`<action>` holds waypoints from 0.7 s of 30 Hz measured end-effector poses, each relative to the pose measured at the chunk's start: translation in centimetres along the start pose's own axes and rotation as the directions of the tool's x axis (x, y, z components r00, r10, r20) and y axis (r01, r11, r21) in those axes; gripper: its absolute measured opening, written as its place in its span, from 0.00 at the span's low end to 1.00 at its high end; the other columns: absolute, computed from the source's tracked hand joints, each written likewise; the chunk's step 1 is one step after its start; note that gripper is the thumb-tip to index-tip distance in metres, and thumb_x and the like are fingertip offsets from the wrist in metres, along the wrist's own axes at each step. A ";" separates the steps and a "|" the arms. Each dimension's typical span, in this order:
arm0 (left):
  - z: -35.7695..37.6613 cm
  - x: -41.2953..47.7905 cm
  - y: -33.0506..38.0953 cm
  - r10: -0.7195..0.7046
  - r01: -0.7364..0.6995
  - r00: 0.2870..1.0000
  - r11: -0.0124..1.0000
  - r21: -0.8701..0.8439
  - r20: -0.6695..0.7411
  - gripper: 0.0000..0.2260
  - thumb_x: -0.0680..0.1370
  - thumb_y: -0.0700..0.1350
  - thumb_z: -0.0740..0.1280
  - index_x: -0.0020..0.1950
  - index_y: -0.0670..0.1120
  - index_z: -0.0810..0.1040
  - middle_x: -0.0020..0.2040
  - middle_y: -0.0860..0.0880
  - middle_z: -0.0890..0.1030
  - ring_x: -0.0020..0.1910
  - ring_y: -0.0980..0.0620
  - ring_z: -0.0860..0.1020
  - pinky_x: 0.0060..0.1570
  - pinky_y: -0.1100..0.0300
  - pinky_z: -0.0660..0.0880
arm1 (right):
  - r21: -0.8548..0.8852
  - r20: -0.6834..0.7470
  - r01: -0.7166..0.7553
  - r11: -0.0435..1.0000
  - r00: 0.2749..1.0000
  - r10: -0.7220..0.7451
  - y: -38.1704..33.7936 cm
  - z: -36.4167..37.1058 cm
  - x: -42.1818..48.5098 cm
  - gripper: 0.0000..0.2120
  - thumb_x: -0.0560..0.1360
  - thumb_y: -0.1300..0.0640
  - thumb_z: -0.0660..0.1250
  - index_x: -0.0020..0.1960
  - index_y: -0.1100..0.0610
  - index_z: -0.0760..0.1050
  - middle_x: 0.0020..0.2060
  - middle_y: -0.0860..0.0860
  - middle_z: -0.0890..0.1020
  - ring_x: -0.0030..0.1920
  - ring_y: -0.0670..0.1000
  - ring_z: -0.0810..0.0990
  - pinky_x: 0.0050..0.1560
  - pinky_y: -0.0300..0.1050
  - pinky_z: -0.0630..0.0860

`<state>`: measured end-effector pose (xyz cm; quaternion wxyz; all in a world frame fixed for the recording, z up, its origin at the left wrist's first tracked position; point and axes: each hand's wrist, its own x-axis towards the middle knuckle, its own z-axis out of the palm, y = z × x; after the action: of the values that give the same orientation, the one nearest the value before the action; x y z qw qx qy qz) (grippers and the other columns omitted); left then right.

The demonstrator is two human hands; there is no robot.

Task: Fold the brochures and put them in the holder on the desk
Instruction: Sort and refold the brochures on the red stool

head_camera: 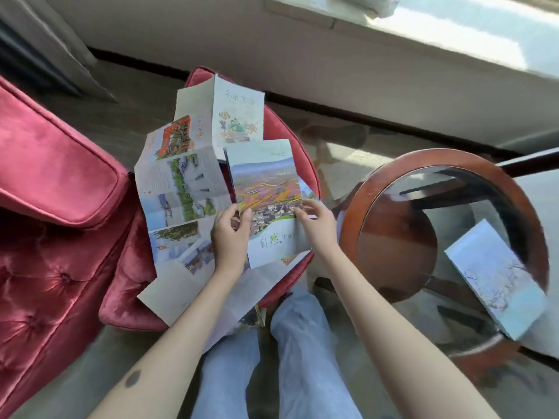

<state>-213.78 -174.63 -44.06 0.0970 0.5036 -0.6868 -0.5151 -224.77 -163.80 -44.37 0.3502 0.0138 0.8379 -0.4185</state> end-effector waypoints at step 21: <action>28.2 -15.3 11.2 -0.123 0.097 0.801 0.992 0.076 0.586 0.07 0.73 0.42 0.69 0.36 0.46 0.76 0.30 0.51 0.79 0.27 0.61 0.77 0.40 0.60 0.75 | -0.089 -0.579 -0.183 0.979 0.810 0.099 11.7 -33.0 0.9 0.14 0.76 0.63 0.61 0.60 0.55 0.78 0.56 0.57 0.78 0.59 0.55 0.74 0.58 0.41 0.66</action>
<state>-231.52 -145.73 -41.79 -0.1615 0.3597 -0.6633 -0.6361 -240.73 -133.03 -39.65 0.1134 0.1761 0.9280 -0.3080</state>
